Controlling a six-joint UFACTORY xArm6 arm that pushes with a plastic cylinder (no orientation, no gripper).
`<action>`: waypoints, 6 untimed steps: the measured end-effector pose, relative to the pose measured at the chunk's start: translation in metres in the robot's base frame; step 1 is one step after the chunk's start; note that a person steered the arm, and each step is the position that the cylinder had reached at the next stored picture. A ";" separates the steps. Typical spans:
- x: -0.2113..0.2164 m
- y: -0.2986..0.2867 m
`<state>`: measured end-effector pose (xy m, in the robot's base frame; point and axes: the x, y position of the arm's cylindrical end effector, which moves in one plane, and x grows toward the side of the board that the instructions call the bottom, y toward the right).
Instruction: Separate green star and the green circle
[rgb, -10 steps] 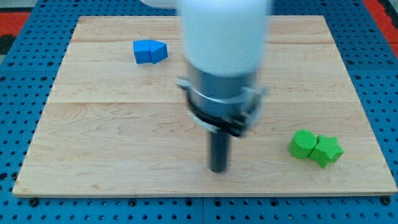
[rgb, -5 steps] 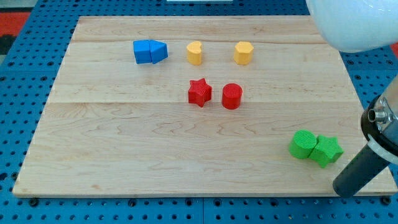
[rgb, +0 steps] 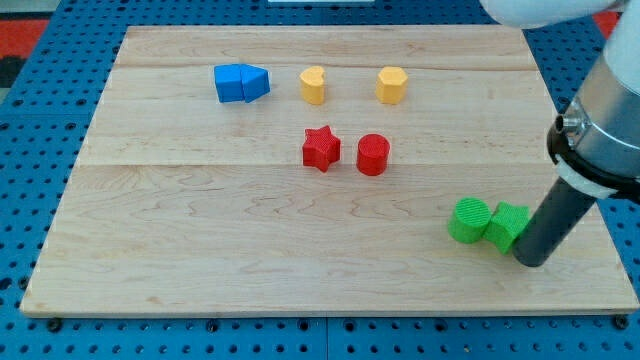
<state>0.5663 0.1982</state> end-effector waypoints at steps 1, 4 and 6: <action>-0.004 -0.018; -0.013 -0.041; -0.013 -0.017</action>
<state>0.5535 0.1817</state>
